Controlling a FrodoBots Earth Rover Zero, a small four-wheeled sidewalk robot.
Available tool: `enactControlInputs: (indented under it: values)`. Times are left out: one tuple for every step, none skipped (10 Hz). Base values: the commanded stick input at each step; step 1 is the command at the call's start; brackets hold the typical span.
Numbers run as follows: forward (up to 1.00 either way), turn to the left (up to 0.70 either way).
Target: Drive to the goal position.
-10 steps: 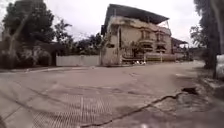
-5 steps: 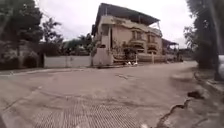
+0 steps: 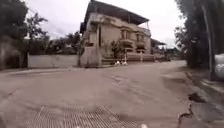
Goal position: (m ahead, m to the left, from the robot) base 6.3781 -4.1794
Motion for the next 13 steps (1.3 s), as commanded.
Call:
enactControlInputs:
  values:
    - [1.0,-0.02]
    - [1.0,-0.33]
    - [1.0,-0.39]
    - [1.0,-0.38]
    - [1.0,-0.38]
    - [1.0,-0.38]
    - [1.0,-0.38]
    - [1.0,-0.39]
    - [1.0,-0.38]
    - [1.0,-0.38]
    - [1.0,-0.38]
    - [1.0,-0.39]
    - [1.0,-0.38]
